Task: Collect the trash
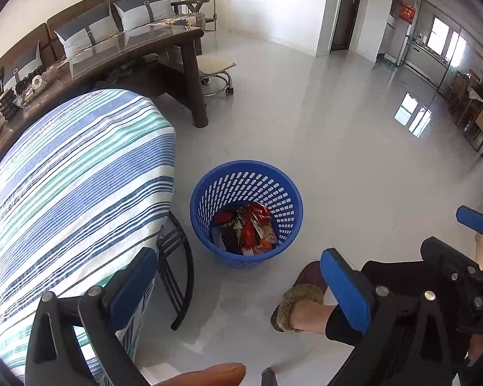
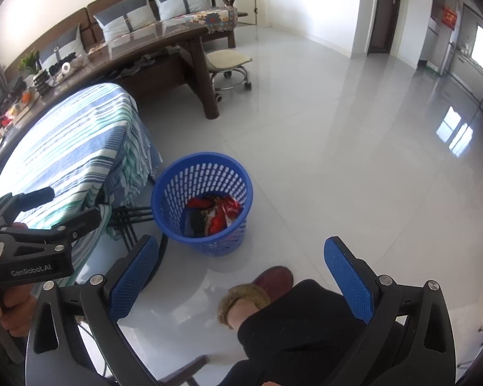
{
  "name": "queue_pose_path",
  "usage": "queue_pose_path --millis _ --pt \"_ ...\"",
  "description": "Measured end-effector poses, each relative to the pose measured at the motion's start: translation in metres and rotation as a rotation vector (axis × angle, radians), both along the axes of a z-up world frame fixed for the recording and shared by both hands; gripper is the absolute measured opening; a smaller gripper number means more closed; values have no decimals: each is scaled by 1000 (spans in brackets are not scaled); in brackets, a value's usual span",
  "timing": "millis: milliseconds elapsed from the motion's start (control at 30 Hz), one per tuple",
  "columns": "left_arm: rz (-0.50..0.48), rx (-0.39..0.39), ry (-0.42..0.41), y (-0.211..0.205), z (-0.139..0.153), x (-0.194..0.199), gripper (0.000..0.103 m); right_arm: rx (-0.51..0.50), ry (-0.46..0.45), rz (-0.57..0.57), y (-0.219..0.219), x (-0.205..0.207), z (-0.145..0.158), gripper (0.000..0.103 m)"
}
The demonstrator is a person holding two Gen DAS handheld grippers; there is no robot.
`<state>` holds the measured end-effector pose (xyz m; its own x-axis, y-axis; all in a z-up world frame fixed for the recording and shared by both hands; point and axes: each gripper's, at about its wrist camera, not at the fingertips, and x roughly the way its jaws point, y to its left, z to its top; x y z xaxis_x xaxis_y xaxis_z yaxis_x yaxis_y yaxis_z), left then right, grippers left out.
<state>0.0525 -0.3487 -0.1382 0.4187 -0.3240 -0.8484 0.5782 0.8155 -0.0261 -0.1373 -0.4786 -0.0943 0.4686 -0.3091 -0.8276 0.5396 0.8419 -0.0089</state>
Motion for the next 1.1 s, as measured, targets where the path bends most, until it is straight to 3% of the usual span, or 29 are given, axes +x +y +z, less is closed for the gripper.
queue_pose_path --millis 1100 --pt "6 8 10 2 2 2 103 20 12 29 12 2 -5 103"
